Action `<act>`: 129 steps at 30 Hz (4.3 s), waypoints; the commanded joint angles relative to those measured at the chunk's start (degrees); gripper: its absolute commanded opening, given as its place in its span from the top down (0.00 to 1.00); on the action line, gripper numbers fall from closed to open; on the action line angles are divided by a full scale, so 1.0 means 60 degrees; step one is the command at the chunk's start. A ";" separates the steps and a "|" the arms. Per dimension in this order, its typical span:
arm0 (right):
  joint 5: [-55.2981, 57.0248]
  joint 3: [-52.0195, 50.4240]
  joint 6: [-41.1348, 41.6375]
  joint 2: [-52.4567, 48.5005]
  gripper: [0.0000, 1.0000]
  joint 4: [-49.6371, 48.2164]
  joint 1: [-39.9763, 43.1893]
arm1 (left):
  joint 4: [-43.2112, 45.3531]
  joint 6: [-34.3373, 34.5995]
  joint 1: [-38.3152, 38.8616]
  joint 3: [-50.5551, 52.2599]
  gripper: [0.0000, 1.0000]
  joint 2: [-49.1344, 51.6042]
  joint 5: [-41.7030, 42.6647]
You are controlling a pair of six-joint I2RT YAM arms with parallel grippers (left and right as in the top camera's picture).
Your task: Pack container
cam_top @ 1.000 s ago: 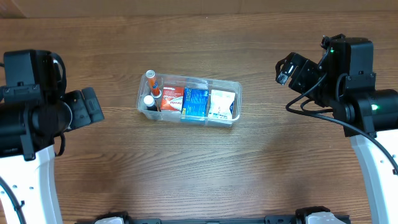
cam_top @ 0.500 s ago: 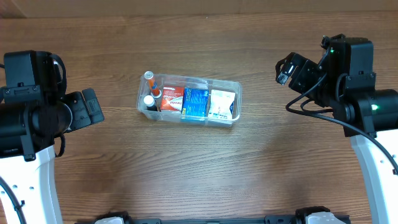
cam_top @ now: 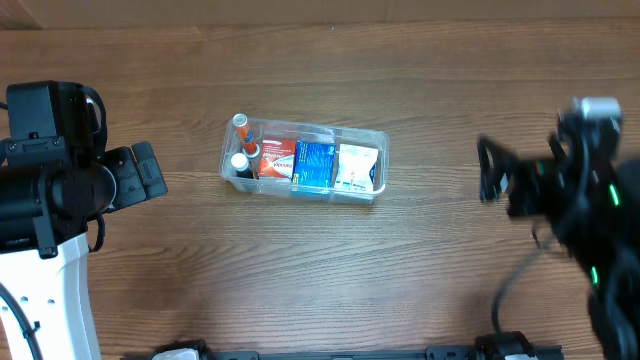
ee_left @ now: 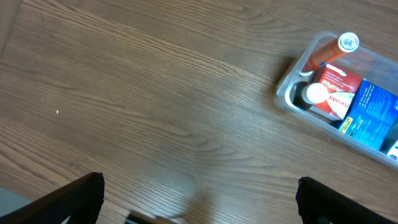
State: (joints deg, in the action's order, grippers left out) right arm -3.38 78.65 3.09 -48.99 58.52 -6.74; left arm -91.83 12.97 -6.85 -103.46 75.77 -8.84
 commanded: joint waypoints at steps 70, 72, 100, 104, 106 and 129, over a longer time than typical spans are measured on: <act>-0.0233 -1.1613 -0.0805 0.8138 0.00 -0.3887 0.0018 | 0.8397 -0.0670 0.2273 1.0735 0.00 -0.7807 0.0415; -0.0233 -1.1613 -0.0805 0.8138 0.00 -0.3887 0.0018 | 0.8870 -0.0659 0.2273 1.1981 0.00 -0.8699 0.0776; -0.0233 -1.1613 -0.0805 0.8138 0.00 -0.3887 0.0018 | 0.9205 -0.0627 0.2273 1.5759 0.00 -1.2229 0.0951; -0.0233 -1.1613 -0.0805 0.8138 0.00 -0.3887 0.0018 | 0.9205 -0.0630 0.2273 1.5759 0.00 -1.2229 0.0951; -0.0233 -1.1617 -0.0805 0.8138 0.00 -0.3887 0.0018 | 0.9205 -0.0627 0.2273 1.5759 0.00 -1.2229 0.0954; -0.0233 -1.1613 -0.0805 0.8138 0.00 -0.3887 0.0018 | 0.9205 -0.0627 0.2273 1.5759 0.00 -1.2229 0.0954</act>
State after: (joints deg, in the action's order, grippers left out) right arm -4.32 9.72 -1.52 -0.84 35.20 -6.74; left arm -36.82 9.89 6.39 -9.45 3.11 -3.62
